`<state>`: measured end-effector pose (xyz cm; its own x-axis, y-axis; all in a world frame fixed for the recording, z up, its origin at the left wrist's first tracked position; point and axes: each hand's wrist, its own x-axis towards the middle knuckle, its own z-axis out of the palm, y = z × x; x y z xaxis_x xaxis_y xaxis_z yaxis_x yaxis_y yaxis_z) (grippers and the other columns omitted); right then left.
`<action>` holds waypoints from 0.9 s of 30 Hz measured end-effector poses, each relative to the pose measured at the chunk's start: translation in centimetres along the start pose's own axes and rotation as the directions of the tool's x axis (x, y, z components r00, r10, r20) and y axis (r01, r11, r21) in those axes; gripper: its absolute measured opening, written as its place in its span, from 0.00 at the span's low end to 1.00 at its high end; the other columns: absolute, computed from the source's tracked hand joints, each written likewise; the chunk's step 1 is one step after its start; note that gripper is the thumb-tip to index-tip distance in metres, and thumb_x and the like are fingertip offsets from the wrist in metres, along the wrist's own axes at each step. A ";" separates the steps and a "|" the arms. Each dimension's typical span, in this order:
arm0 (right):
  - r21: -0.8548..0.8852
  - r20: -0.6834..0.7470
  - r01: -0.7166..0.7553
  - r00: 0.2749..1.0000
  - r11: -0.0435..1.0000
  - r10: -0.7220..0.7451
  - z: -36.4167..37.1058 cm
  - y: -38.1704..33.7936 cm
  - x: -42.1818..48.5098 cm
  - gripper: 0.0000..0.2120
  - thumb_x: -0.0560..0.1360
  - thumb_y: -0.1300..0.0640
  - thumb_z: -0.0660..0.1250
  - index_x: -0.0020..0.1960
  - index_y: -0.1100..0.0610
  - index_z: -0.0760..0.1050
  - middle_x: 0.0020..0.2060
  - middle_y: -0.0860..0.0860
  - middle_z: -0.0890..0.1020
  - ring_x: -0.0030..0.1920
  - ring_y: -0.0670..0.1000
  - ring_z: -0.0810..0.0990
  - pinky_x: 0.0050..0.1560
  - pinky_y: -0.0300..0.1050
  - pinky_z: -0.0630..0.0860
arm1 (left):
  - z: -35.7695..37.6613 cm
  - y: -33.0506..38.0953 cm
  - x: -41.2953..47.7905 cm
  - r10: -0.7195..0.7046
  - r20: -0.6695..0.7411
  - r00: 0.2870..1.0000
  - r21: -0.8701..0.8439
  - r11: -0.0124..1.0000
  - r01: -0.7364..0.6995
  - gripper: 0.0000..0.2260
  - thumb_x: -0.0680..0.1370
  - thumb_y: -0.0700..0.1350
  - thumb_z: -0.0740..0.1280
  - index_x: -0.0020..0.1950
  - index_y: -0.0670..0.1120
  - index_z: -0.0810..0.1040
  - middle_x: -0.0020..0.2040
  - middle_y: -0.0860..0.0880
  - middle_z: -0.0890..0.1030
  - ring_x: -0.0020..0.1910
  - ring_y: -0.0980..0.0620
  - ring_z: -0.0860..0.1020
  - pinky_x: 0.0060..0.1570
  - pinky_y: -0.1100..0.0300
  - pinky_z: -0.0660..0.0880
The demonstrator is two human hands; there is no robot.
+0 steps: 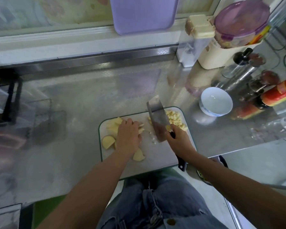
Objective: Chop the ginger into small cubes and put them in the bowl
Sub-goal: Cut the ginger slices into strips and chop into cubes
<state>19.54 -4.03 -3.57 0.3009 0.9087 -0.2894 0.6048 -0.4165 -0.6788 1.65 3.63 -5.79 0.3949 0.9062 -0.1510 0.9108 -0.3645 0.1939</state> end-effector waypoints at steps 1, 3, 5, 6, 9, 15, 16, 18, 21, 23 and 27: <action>-0.017 0.005 0.001 1.000 1.000 -0.001 0.2 0.2 -0.4 0.10 0.78 0.56 0.63 0.38 0.51 0.66 0.26 0.49 0.70 0.27 0.48 0.68 0.26 0.38 0.60 | 0.0 0.1 0.1 0.000 -0.001 1.000 0.004 1.000 0.000 0.13 0.74 0.47 0.66 0.57 0.47 0.73 0.54 0.45 0.75 0.54 0.45 0.71 0.51 0.54 0.67; -0.078 0.018 0.019 1.000 0.997 -0.018 0.7 0.6 -1.2 0.08 0.77 0.56 0.62 0.41 0.52 0.66 0.26 0.49 0.71 0.27 0.49 0.70 0.27 0.42 0.62 | 0.0 0.1 0.4 -0.002 -0.001 1.000 0.005 1.000 0.002 0.10 0.75 0.46 0.65 0.55 0.46 0.73 0.53 0.45 0.75 0.53 0.45 0.72 0.49 0.54 0.67; -0.154 0.028 0.036 0.999 0.987 -0.032 1.2 0.9 -2.0 0.06 0.78 0.56 0.61 0.43 0.54 0.67 0.27 0.50 0.73 0.28 0.54 0.72 0.29 0.48 0.66 | 0.0 0.1 0.6 -0.018 -0.009 1.000 -0.009 1.000 0.017 0.07 0.76 0.45 0.64 0.53 0.45 0.73 0.52 0.44 0.76 0.52 0.45 0.73 0.48 0.54 0.67; -0.180 0.031 0.035 0.999 0.983 -0.030 1.5 1.0 -2.3 0.05 0.78 0.56 0.61 0.45 0.55 0.68 0.28 0.52 0.74 0.29 0.55 0.74 0.30 0.49 0.69 | 0.1 0.1 0.7 -0.025 -0.012 1.000 -0.012 1.000 0.024 0.07 0.77 0.45 0.63 0.53 0.45 0.73 0.52 0.44 0.76 0.52 0.45 0.73 0.48 0.54 0.67; -0.184 0.046 0.041 0.998 0.982 -0.033 2.0 1.0 -3.0 0.05 0.79 0.55 0.59 0.49 0.56 0.68 0.29 0.55 0.76 0.30 0.58 0.75 0.32 0.52 0.73 | 0.3 0.2 0.9 -0.044 -0.019 0.999 -0.009 0.999 0.044 0.08 0.78 0.46 0.63 0.54 0.43 0.73 0.53 0.44 0.75 0.53 0.44 0.73 0.50 0.54 0.68; -0.251 0.090 0.095 0.993 0.963 -0.075 2.3 1.0 -3.2 0.04 0.80 0.55 0.58 0.50 0.56 0.67 0.31 0.53 0.75 0.32 0.60 0.76 0.33 0.50 0.71 | 0.3 0.2 1.2 -0.058 -0.029 0.998 0.020 0.998 0.058 0.12 0.79 0.50 0.63 0.57 0.43 0.73 0.56 0.43 0.75 0.57 0.44 0.72 0.54 0.53 0.68; -0.264 0.079 0.080 0.995 0.961 -0.061 2.1 1.2 -3.0 0.05 0.80 0.55 0.58 0.51 0.57 0.67 0.31 0.54 0.75 0.32 0.61 0.76 0.32 0.50 0.69 | 0.3 0.2 1.1 -0.057 -0.028 0.998 0.010 0.998 0.057 0.11 0.79 0.49 0.63 0.56 0.43 0.73 0.55 0.43 0.75 0.57 0.44 0.72 0.54 0.53 0.68; -0.287 0.041 0.035 0.999 0.957 -0.024 1.2 1.6 -2.4 0.06 0.80 0.56 0.58 0.51 0.58 0.68 0.30 0.55 0.74 0.31 0.61 0.74 0.30 0.48 0.65 | 0.2 0.2 1.1 -0.053 -0.030 0.998 -0.009 0.999 0.053 0.10 0.78 0.48 0.63 0.55 0.43 0.73 0.54 0.43 0.75 0.56 0.44 0.72 0.53 0.53 0.68; -0.346 0.017 0.049 0.999 0.937 -0.046 0.3 1.8 -1.8 0.06 0.79 0.55 0.58 0.44 0.55 0.63 0.28 0.53 0.72 0.28 0.59 0.70 0.29 0.45 0.62 | 0.3 0.6 1.0 -0.029 -0.040 0.999 -0.029 0.999 0.028 0.10 0.78 0.49 0.64 0.55 0.44 0.73 0.53 0.45 0.75 0.54 0.46 0.72 0.52 0.54 0.69; -0.377 0.023 0.077 0.997 0.923 -0.073 0.2 1.5 -1.7 0.08 0.79 0.54 0.58 0.43 0.53 0.61 0.27 0.51 0.68 0.27 0.57 0.68 0.28 0.44 0.59 | 0.5 1.2 0.9 -0.005 -0.046 0.999 -0.054 0.999 0.003 0.09 0.78 0.48 0.64 0.55 0.45 0.73 0.52 0.46 0.75 0.52 0.47 0.72 0.51 0.55 0.68; -0.377 0.056 0.110 0.994 0.920 -0.096 -0.3 1.2 -1.1 0.07 0.78 0.55 0.58 0.43 0.54 0.62 0.27 0.49 0.66 0.28 0.57 0.68 0.30 0.45 0.61 | 0.9 2.4 0.7 0.044 -0.030 0.999 -0.088 0.995 -0.047 0.09 0.78 0.48 0.63 0.56 0.46 0.73 0.53 0.47 0.75 0.53 0.48 0.71 0.50 0.56 0.69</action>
<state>20.13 -5.53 -3.84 0.2000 0.9447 -0.2600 0.8674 -0.2941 -0.4014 4.24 3.13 -6.33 0.4311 0.8952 -0.1133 0.8771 -0.3862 0.2856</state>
